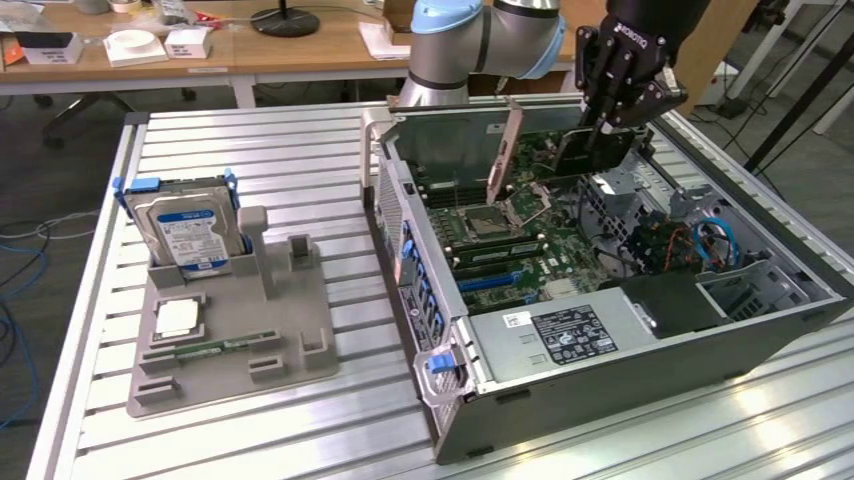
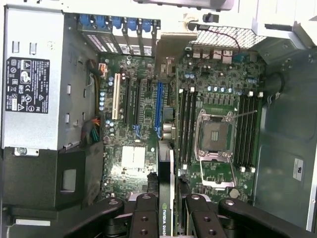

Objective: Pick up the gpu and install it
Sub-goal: 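Insert the gpu into the slot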

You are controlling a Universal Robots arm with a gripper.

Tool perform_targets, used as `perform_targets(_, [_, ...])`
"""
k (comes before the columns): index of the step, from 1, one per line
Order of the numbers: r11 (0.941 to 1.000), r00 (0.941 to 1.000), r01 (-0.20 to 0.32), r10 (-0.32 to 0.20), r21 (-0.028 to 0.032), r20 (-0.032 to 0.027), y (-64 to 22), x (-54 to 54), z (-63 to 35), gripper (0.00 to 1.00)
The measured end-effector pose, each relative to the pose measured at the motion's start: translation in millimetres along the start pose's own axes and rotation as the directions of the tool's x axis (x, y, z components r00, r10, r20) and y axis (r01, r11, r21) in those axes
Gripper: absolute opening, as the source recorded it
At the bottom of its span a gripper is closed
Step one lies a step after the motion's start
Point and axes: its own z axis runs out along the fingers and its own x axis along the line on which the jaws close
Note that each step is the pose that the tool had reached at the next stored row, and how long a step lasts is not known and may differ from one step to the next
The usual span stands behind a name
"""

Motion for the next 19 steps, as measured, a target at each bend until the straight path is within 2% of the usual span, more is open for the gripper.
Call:
perform_targets(6, [0.9992,0.9992,-0.04,0.04,0.0015,0.0003,0.0,0.0,0.6,0.26])
perform_targets(19, [0.9991,0.9991,-0.041,0.041,0.0016,0.0005,0.0,0.1,2.5,0.26])
